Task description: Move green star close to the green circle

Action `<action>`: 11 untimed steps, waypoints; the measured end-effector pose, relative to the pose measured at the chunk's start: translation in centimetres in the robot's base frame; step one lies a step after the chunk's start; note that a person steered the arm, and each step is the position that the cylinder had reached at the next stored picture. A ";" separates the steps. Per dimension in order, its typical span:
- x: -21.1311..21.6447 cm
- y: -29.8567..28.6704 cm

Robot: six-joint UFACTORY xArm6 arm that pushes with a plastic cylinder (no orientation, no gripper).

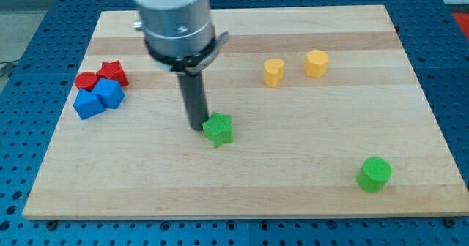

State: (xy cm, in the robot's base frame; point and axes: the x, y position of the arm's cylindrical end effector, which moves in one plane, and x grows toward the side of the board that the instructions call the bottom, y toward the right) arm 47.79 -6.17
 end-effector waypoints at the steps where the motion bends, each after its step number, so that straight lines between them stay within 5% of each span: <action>1: 0.9 4.8; 3: 6.1 8.1; 5: 8.8 4.8; 9: 9.1 21.7; 10: 8.9 21.7; 11: 8.3 13.9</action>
State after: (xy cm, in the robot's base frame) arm 56.12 7.73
